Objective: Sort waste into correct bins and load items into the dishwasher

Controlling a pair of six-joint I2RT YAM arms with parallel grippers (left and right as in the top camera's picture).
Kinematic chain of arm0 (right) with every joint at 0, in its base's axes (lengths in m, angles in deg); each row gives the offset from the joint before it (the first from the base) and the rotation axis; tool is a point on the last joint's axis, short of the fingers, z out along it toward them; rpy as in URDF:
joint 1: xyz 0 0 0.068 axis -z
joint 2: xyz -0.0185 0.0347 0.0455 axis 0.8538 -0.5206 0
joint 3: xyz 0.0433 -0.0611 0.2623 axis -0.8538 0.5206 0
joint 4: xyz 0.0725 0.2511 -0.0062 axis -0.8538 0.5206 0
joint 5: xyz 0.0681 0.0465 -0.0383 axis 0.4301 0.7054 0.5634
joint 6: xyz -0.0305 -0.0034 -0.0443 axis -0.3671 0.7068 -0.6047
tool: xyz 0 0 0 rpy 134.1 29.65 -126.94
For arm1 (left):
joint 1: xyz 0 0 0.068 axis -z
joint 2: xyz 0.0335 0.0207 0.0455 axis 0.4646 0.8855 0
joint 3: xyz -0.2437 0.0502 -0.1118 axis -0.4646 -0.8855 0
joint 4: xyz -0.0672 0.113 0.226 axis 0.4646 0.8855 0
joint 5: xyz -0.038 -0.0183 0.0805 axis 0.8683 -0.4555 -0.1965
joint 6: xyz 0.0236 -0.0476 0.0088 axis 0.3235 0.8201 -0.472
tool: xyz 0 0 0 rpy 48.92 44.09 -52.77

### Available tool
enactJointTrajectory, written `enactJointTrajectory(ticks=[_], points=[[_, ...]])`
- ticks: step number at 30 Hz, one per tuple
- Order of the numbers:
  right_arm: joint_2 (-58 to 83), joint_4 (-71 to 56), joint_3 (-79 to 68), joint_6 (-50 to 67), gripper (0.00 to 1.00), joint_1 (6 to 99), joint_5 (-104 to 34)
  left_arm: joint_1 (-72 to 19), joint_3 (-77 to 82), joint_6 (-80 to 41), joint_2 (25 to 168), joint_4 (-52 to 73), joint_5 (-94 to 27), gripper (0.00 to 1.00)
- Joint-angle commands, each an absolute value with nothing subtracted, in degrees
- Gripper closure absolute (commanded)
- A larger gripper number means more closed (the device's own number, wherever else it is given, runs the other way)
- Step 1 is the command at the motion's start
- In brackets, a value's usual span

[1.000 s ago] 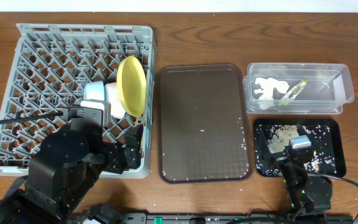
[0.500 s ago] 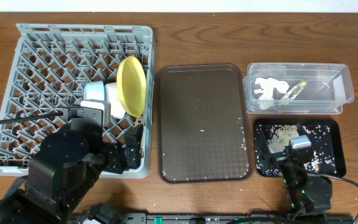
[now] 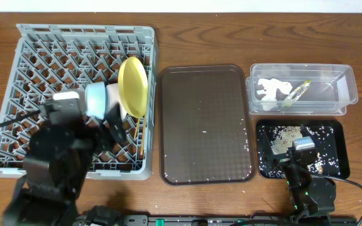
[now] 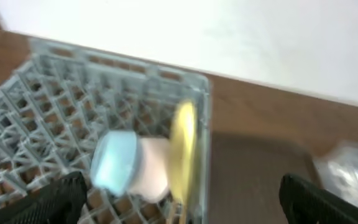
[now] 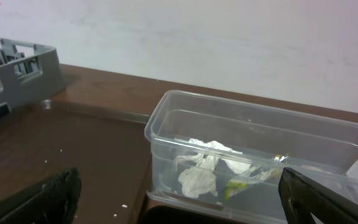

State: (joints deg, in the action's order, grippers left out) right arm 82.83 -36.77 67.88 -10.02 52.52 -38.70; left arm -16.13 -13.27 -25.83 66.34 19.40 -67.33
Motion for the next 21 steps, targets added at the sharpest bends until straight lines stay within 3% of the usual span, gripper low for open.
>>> enactJointTrajectory(ticks=[1, 8, 14, 21], points=[[83.18, -36.66, 68.08, -10.54, 0.01, 53.09, -39.07, -24.77, -26.34, -26.53, 61.42, 9.58, -59.27, 0.01], [83.18, -36.66, 68.08, -10.54, 0.01, 53.09, -39.07, -28.85, -50.36, -26.2, 42.89, -9.13, -59.73, 0.01], [83.18, -36.66, 68.08, -10.54, 0.01, 53.09, -39.07, -32.59, -59.98, -25.65, 29.16, -11.01, -60.23, 0.01], [83.18, -36.66, 68.08, -10.54, 0.01, 53.09, -39.07, -33.07, -67.15, -25.0, 25.16, -14.07, -60.75, 0.0]])
